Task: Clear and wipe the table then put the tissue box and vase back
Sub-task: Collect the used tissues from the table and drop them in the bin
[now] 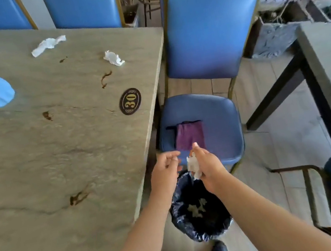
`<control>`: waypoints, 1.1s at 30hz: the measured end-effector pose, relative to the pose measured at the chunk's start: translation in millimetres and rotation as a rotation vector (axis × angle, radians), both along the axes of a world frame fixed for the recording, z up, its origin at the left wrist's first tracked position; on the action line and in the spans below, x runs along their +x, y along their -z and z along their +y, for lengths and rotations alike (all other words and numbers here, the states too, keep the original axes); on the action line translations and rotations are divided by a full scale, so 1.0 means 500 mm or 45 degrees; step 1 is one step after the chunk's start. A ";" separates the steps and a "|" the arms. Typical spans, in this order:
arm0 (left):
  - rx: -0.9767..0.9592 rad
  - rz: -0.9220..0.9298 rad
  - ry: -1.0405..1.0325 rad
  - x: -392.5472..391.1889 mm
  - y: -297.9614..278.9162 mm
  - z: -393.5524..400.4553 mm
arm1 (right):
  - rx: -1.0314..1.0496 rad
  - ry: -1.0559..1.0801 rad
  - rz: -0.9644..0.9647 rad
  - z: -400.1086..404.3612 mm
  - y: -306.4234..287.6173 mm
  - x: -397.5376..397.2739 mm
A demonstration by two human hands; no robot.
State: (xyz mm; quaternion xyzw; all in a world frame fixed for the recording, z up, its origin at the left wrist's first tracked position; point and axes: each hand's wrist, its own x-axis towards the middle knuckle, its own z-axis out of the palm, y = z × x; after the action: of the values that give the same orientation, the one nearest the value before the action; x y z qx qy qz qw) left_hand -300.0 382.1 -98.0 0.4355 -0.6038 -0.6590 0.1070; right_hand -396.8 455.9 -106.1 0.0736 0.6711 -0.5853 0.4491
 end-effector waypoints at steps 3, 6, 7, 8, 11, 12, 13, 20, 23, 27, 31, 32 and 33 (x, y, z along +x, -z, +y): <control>0.237 -0.138 -0.053 -0.016 0.101 0.090 | 0.109 -0.046 -0.035 0.076 0.102 -0.008; 0.385 -0.262 -0.071 -0.037 0.206 0.156 | 0.199 -0.080 -0.103 0.135 0.203 -0.026; 0.409 -0.283 -0.072 -0.043 0.237 0.171 | 0.246 -0.089 -0.123 0.147 0.234 -0.032; 0.425 -0.298 -0.068 -0.049 0.265 0.184 | 0.284 -0.085 -0.157 0.157 0.267 -0.035; 0.372 -0.403 0.005 -0.065 0.344 0.204 | 0.331 -0.049 -0.263 0.188 0.370 -0.049; 0.345 -0.461 0.025 -0.070 0.366 0.204 | 0.328 -0.016 -0.307 0.197 0.392 -0.053; 0.325 -0.504 0.040 -0.074 0.388 0.203 | 0.322 0.008 -0.348 0.202 0.399 -0.057; 0.242 -0.554 0.063 -0.086 0.437 0.189 | 0.269 -0.044 -0.350 0.232 0.414 -0.093; 0.196 -0.487 0.040 -0.093 0.391 0.179 | 0.145 -0.042 -0.299 0.236 0.368 -0.106; 0.069 -0.344 -0.004 -0.109 0.282 0.150 | 0.018 -0.049 -0.236 0.220 0.268 -0.115; -0.062 -0.206 -0.026 -0.119 0.137 0.106 | -0.087 -0.097 -0.119 0.176 0.141 -0.117; -0.100 -0.177 -0.036 -0.120 0.103 0.093 | -0.115 -0.104 -0.085 0.161 0.109 -0.118; -0.129 -0.138 -0.053 -0.121 0.070 0.079 | -0.139 -0.115 -0.051 0.145 0.078 -0.119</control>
State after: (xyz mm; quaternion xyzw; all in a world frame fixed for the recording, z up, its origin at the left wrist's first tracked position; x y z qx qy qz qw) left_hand -360.7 421.8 -132.9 0.4768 -0.6321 -0.6009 0.1097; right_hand -456.1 528.5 -145.0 0.0302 0.6316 -0.5985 0.4918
